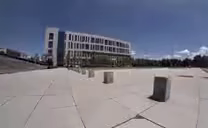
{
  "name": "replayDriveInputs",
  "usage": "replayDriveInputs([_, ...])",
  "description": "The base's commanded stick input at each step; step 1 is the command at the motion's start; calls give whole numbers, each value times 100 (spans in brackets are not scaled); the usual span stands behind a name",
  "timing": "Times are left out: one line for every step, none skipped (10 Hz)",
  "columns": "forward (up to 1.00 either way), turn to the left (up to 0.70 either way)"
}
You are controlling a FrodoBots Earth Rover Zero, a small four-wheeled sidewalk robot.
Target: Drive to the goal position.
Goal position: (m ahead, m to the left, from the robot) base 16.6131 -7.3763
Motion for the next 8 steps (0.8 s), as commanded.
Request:
replayDriveInputs([70, 0])
replayDriveInputs([70, 0])
replayDriveInputs([70, 0])
replayDriveInputs([70, 0])
replayDriveInputs([70, 0])
replayDriveInputs([70, -1])
replayDriveInputs([70, -3])
replayDriveInputs([70, -11])
